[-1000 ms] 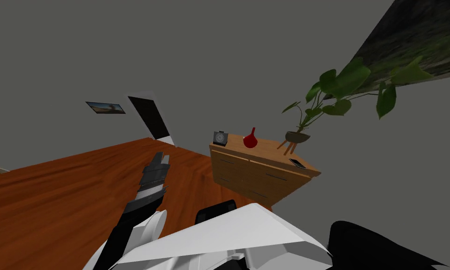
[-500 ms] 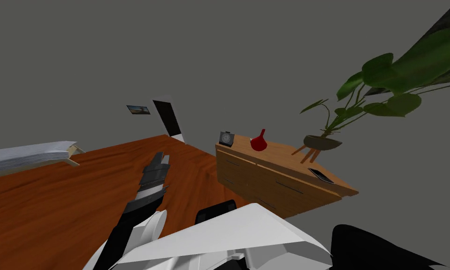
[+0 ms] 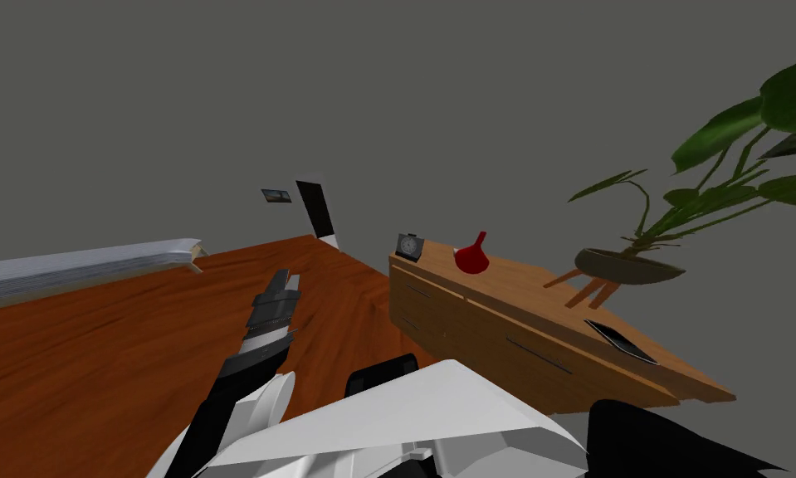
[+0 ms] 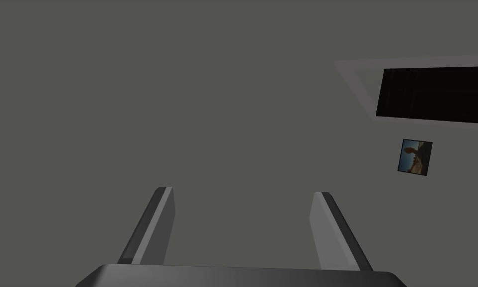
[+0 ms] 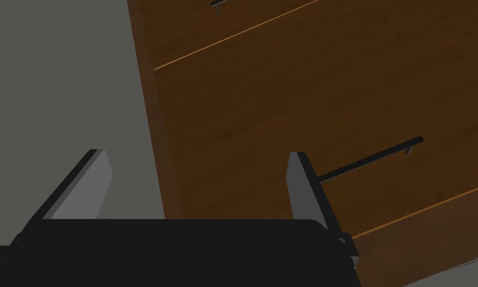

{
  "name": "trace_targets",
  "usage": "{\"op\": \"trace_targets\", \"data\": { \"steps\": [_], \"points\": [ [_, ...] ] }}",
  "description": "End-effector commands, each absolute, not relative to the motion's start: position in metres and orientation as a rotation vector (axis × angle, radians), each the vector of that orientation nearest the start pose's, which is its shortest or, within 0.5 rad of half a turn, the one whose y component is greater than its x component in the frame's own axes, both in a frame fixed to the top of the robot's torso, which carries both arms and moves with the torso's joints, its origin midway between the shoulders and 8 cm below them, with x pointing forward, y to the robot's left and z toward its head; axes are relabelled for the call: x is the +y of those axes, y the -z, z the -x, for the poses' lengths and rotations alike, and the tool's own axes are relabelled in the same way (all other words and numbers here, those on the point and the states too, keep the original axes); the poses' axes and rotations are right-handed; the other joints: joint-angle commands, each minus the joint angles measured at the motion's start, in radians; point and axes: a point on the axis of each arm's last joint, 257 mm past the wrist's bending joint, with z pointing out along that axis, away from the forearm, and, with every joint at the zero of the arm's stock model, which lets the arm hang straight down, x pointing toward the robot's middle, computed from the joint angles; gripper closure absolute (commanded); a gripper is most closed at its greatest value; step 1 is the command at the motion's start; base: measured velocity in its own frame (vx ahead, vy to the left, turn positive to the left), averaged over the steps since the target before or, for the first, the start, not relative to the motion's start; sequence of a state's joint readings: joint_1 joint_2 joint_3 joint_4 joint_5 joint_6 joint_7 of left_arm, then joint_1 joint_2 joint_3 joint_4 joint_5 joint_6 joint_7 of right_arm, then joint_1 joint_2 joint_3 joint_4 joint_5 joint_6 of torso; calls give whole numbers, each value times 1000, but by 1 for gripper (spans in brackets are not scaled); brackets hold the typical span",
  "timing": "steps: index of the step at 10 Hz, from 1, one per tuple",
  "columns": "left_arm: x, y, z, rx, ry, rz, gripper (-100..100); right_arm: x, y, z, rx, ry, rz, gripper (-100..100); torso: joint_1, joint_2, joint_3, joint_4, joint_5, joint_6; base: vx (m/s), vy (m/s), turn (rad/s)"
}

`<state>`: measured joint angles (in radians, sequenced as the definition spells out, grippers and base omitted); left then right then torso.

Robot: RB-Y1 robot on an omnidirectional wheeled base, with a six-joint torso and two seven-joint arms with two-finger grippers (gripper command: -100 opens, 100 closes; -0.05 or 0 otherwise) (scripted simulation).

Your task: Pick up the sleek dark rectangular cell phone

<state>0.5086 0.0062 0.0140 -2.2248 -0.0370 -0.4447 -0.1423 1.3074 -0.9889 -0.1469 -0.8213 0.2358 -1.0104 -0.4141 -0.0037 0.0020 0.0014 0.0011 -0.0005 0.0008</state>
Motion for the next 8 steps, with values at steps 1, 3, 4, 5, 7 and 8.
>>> {"op": "trace_targets", "data": {
  "steps": [1,3,4,5,7,8],
  "points": [
    [286,14,-362,756,1103,662,0,-652,290,216,2382,-72,-1402,-100,0,0,0,0,0,0,10,-13,233],
    [286,14,-362,756,1103,662,0,-652,289,217,2383,-70,-1404,-100,0,0,0,0,0,0,3,-12,83],
    [286,15,-362,756,1103,662,0,-660,274,225,2425,-44,-1401,-100,1,1,1,0,0,1,3,-5,205],
    [286,14,-362,756,1104,662,0,-663,272,231,2424,-24,-1410,-100,1,1,0,0,0,-1,4,-14,162],
    [286,15,-362,756,1103,662,0,-671,257,237,2462,2,-1406,-100,1,1,1,0,0,1,6,-9,117],
    [286,14,-362,756,1104,662,0,-680,241,245,2496,40,-1405,-100,1,0,0,0,0,-1,12,-33,366]
  ]
}}
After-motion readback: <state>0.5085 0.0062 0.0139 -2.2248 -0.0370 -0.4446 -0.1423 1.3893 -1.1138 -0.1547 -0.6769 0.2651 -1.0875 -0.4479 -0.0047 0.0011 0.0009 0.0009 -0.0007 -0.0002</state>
